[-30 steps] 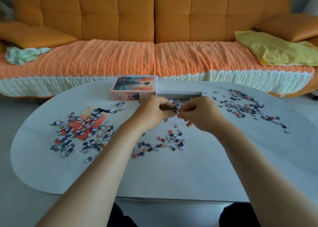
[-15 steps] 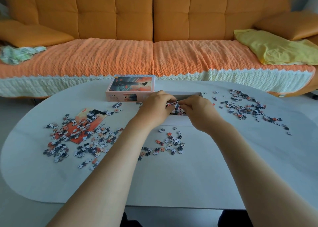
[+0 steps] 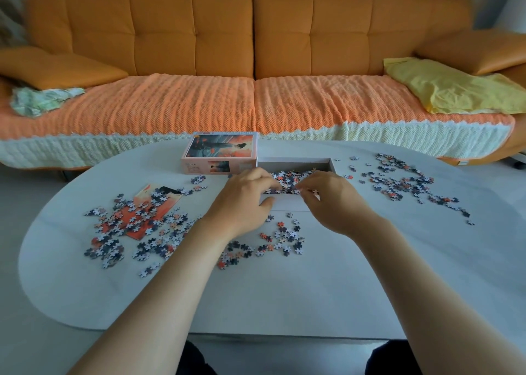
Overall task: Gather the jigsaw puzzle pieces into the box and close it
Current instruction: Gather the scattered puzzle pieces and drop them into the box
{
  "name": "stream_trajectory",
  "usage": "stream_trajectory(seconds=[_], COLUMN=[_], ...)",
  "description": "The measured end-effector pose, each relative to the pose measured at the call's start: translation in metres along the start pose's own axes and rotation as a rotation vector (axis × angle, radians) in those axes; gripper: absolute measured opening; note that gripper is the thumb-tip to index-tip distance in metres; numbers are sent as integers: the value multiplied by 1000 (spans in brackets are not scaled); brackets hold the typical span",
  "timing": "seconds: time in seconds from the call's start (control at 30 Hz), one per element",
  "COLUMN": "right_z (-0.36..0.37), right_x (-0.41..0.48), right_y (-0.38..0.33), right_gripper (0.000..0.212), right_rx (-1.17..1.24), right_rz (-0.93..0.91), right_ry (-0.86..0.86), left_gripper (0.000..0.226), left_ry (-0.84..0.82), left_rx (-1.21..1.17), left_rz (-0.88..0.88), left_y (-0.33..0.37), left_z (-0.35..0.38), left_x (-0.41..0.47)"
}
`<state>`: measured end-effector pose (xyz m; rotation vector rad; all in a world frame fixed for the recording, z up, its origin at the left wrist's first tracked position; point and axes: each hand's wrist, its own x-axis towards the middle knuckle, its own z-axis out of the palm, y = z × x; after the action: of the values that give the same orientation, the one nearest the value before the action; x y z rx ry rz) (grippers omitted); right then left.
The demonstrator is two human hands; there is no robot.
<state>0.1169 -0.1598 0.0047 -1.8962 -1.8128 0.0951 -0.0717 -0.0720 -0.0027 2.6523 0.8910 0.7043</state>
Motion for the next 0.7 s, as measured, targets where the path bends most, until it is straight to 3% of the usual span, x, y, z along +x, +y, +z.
stream_trajectory(seconds=[0.13,0.27,0.33,0.47,0.57,0.7], right_z=[0,-2,-3,7,18,13], right_x=[-10,-16,-20,-32,-39,-40], right_y=[-8,-15,-22,-26,-21,-22], right_gripper=[30,35,32,36,47,50], right_rx=[-41,-91,-87,-32,-62,-7], right_rz=[-189,-289,-297,-187,-158,-107], right_ry=[58,161,170,-85,-235,-260], left_gripper=[9,8,23,55,49,38], left_ry=[33,-109,-221,-348,-332,-340], left_rx=[-35,-61,-46,26,-28,-113], left_rz=[12,-50,-108,-126,-93,-128], left_y=[9,9,4,4,10,14], left_z=[-5,-1,1,5,7,-1], left_x=[-16,-31,-37,-42,-42,-44])
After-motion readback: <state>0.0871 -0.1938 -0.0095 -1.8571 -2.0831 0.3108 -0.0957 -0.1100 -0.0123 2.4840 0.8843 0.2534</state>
